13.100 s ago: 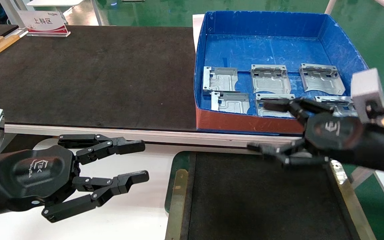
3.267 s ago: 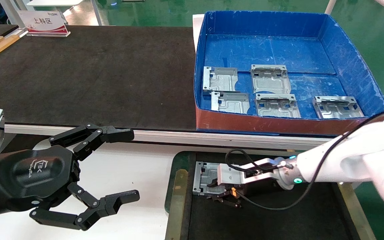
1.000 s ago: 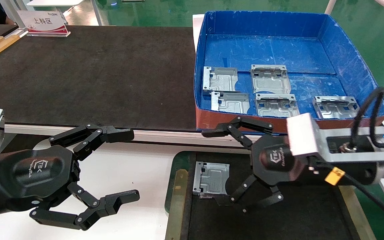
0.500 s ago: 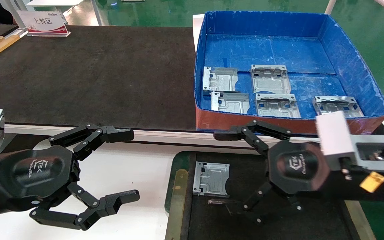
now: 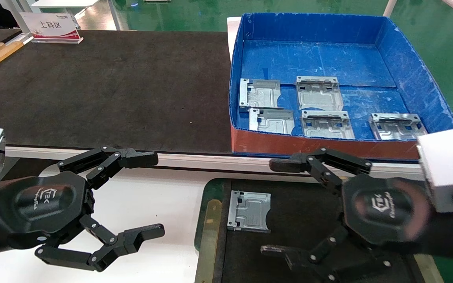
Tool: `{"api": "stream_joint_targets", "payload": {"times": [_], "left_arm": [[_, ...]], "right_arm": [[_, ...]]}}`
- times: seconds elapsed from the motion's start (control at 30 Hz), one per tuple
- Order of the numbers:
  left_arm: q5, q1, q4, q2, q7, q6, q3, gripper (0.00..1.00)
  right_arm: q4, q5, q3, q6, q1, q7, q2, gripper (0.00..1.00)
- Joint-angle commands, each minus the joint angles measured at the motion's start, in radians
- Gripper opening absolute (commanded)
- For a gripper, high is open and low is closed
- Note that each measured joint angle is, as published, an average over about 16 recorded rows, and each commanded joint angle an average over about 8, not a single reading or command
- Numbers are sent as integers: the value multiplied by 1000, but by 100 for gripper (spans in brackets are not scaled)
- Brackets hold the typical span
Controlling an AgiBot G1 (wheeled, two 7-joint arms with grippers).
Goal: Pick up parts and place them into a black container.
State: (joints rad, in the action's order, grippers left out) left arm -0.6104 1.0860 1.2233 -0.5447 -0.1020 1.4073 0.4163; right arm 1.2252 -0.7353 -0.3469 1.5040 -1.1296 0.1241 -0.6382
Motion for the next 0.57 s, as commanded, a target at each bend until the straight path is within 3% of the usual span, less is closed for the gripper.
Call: {"api": "stream_joint_targets", "payload": {"times": [0.03,0.27,0.57], "left_arm": [[0,0,0,0,0,0,0,100],[0,0,0,0,0,0,0,100],[0,0,0,0,0,0,0,100]], "right_arm": [[24,2,28,-4,23,26,11,100],[77,7,88,-10,72,76,35,100],[76,7,88,-11,72,75,36,100]]}}
